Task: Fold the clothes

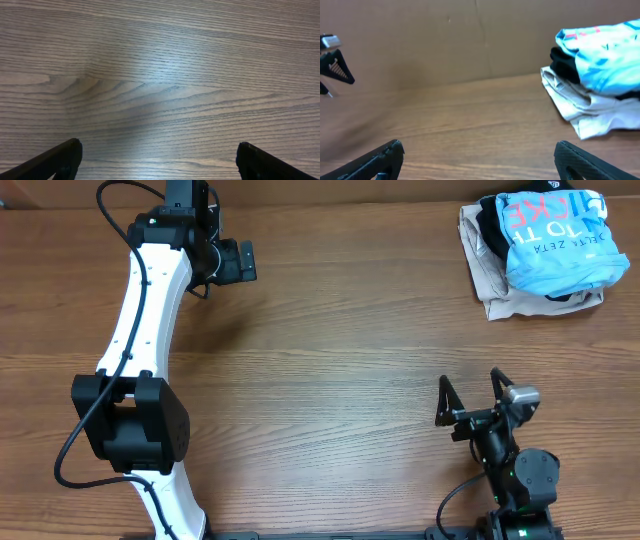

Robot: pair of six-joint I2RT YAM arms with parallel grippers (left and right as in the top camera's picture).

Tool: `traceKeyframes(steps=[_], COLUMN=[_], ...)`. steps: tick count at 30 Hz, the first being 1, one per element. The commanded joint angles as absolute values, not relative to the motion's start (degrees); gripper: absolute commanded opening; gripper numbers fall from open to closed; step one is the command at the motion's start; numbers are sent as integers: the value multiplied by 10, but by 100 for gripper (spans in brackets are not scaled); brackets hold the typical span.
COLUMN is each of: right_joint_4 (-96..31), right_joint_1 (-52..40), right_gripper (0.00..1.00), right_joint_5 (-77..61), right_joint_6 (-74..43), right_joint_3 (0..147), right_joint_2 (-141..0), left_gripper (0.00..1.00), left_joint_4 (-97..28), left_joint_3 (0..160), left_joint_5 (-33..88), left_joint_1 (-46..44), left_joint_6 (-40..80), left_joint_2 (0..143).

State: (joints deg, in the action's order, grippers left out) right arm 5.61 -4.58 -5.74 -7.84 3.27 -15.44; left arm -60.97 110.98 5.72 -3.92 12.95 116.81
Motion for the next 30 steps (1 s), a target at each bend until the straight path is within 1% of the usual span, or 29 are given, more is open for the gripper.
traceKeyframes(steps=[1, 3, 12, 19, 30], right_joint_4=[64, 62, -45, -42, -43], right_joint_1=[-44, -44, -44, -44, -44], right_gripper=[100, 100, 100, 100, 100], right_joint_5=[-56, -56, -52, -52, -52], right_joint_6=[-86, -86, -86, -86, -86], right_joint_3=[14, 4, 5, 5, 5], right_joint_2=[-130, -118, -38, -1, -2], left_gripper=[100, 100, 100, 100, 100], left_joint_4=[-609, -608, -608, -608, -608], left_joint_3=[1110, 1110, 1110, 1110, 1110], left_joint_5=[53, 53, 53, 53, 53], left_joint_1=[-38, -38, -38, -38, -38], left_joint_6=[116, 116, 116, 116, 116], left_joint_2=[1169, 1169, 1169, 1169, 1169])
